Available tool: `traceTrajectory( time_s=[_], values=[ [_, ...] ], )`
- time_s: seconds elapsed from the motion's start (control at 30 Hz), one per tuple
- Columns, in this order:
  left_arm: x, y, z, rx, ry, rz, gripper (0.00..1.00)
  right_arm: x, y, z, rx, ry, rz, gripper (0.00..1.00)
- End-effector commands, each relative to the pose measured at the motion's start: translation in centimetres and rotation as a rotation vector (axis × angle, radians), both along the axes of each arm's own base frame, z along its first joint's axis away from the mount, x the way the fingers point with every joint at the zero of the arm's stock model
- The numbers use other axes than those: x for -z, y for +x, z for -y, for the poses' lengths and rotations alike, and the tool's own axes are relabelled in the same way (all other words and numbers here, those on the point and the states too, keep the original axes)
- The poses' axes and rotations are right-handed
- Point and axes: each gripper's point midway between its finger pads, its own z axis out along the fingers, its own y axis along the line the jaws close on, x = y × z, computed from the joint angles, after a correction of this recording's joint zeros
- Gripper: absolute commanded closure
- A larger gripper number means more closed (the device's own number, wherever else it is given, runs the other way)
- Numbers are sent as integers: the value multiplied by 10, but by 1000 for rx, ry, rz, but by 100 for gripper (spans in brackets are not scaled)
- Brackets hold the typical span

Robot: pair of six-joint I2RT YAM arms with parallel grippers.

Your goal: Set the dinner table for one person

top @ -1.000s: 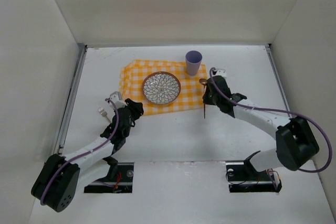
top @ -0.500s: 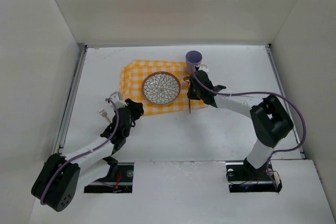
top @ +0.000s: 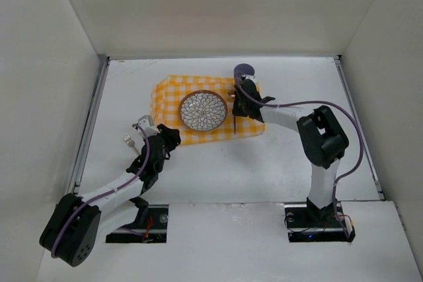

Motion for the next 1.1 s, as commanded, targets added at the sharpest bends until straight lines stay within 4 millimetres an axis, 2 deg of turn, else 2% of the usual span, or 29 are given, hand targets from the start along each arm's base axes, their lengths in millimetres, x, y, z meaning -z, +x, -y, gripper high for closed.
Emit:
traceTrajectory(
  time_s=[0.0,0.17,0.23,0.3,0.37,0.53,0.63,0.67,0.77,0.8,0.93,1.0,1.07],
  values=[
    [-16,8,-3,-22,-19,55,60,-9,9,-7,-12,8,21,90],
    [-17,8,-4,-27,-16,58,60,-7,6,-5,-7,-2,13,82],
    [-18,7,-4,-26,-16,62,60,-13,5,-4,-11,0,24,74],
    [-20,8,-5,-28,-6,71,60,-25,1,-2,-17,7,44,62],
    [-20,8,-10,-50,9,72,60,-38,-9,-5,-38,20,68,56],
    [-21,3,-27,-141,53,41,60,-70,-43,-4,-81,54,125,51],
    [-30,-1,-40,-197,99,-2,60,-88,-66,7,-96,75,179,54],
    [-30,-4,-43,-207,116,-22,59,-93,-71,10,-94,86,197,59],
    [-35,-16,-57,-239,154,-99,59,-111,-91,25,-85,151,280,81],
    [-35,-23,-64,-253,168,-138,59,-118,-97,28,-87,176,306,84],
    [-24,-54,-89,-317,212,-301,60,-132,-113,39,-66,250,371,85],
    [-17,-68,-99,-352,225,-374,61,-136,-116,38,-51,307,390,80],
    [-8,-81,-106,-381,235,-441,62,-131,-116,33,-59,329,391,77]
  ],
)
